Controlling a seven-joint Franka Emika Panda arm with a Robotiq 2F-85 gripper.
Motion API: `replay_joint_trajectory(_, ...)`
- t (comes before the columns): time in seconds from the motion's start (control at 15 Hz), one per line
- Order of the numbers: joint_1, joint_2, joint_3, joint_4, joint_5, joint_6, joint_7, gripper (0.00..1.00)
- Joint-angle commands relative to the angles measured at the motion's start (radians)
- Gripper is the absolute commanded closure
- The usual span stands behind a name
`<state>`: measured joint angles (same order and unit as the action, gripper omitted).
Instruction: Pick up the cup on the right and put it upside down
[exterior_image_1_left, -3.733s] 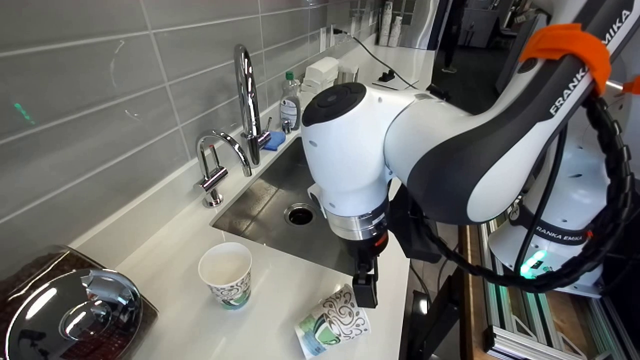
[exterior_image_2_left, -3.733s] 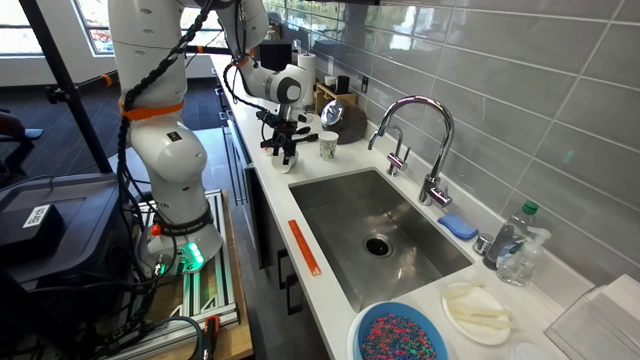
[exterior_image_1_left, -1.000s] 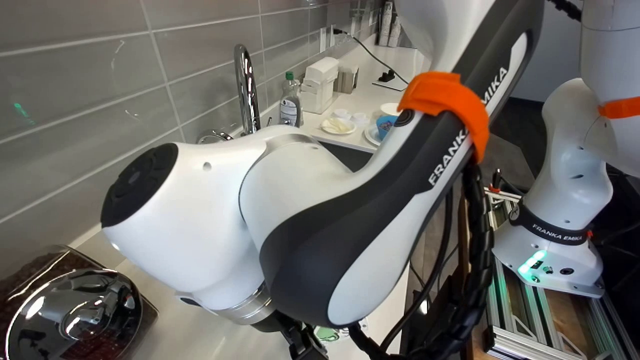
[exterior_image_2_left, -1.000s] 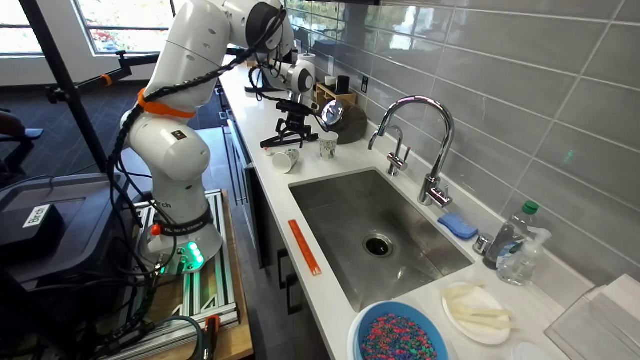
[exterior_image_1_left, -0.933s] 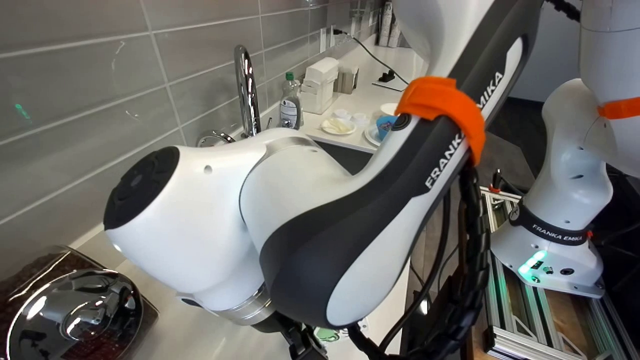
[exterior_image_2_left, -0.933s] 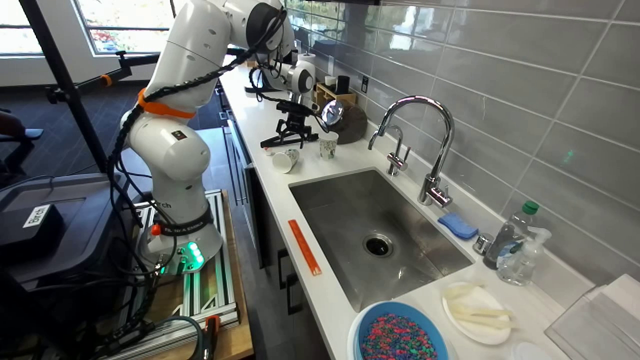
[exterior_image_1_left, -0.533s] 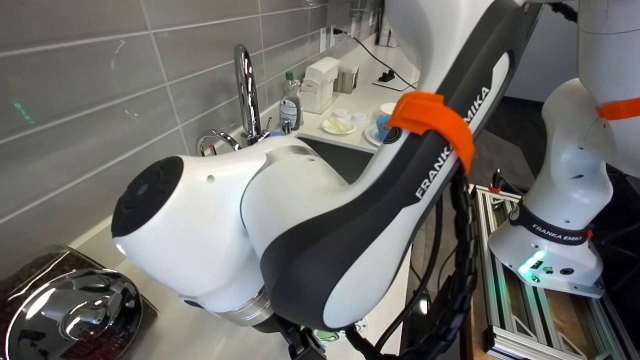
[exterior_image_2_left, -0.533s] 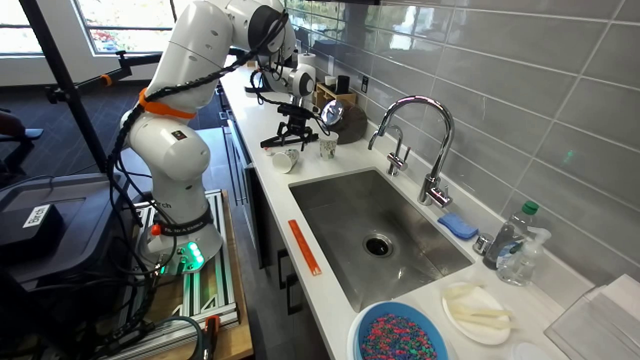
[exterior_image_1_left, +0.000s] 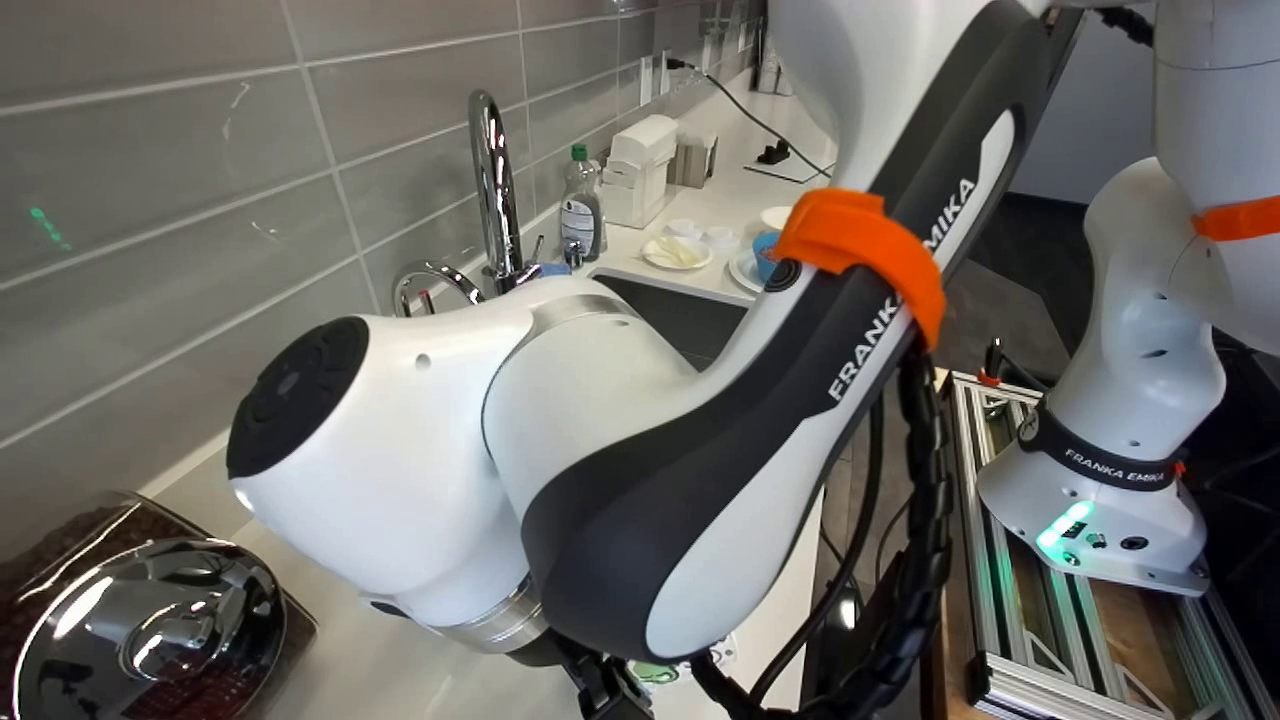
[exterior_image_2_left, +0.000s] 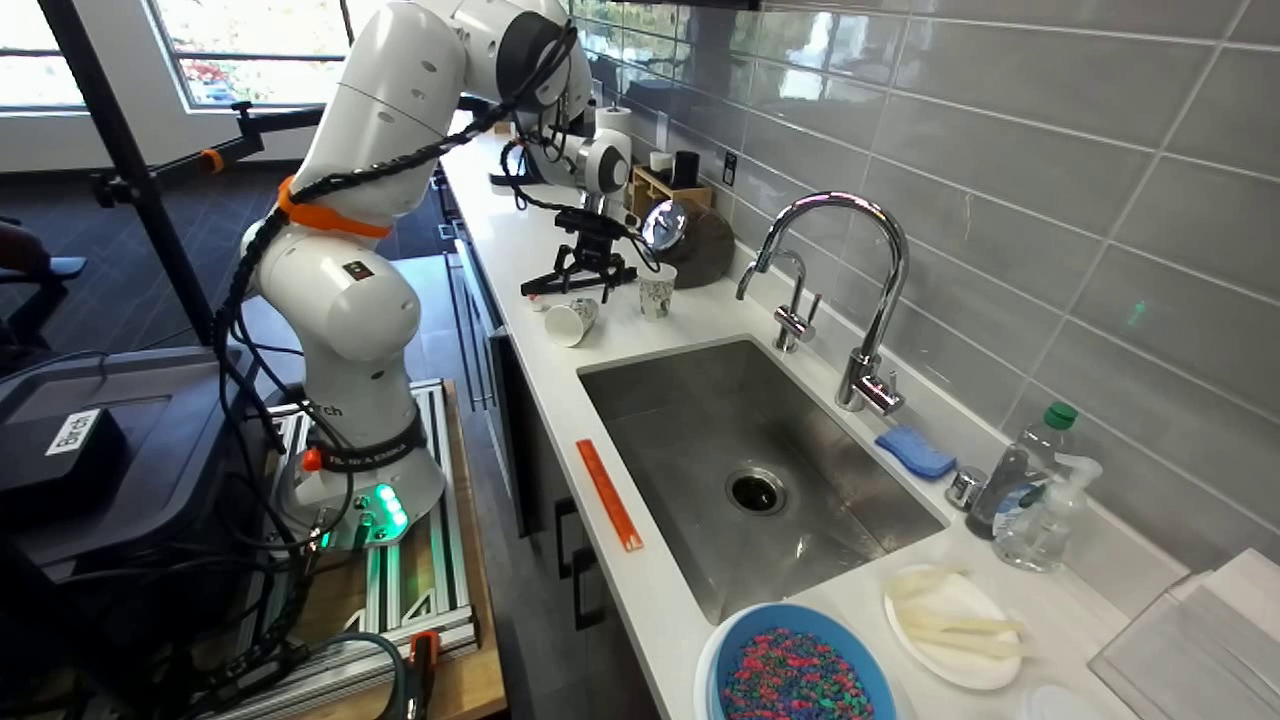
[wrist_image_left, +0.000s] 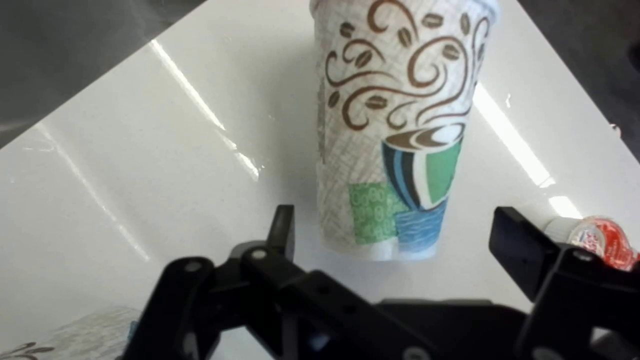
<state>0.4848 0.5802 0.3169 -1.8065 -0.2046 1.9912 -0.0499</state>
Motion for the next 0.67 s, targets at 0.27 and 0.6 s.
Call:
replay_joint_trajectory(0.27, 0.007, 0.004, -0.008, -0.062, -0.022, 0.158, 0.002, 0.0)
replay_joint_trajectory(0.6, 0.014, -0.008, -0.02, -0.086, -0.048, 0.141, 0.012, 0.0)
